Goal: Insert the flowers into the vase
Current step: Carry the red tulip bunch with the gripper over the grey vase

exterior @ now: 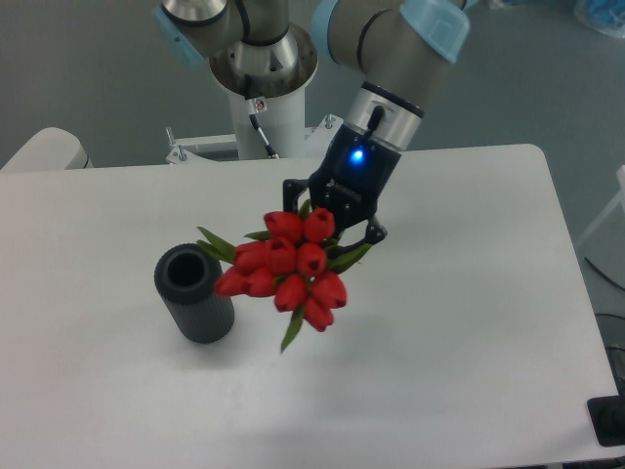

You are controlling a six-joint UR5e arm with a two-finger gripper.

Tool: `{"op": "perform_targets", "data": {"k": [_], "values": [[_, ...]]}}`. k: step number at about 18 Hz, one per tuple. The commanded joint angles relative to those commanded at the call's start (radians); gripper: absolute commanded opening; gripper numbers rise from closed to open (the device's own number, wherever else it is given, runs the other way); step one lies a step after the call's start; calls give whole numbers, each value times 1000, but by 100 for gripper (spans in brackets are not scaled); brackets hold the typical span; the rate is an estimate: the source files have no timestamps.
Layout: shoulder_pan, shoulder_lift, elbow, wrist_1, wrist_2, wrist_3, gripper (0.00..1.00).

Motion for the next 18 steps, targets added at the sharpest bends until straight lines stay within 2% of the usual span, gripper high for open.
{"op": "perform_targets", "data": {"k": [4, 7, 13, 18], "values": [[-29, -9, 8, 2, -30, -28, 22], [-17, -12, 15, 32, -156, -26, 21], [8, -6, 11, 34, -360, -22, 21], [-11, 31, 15, 35, -387, -19, 20]]}}
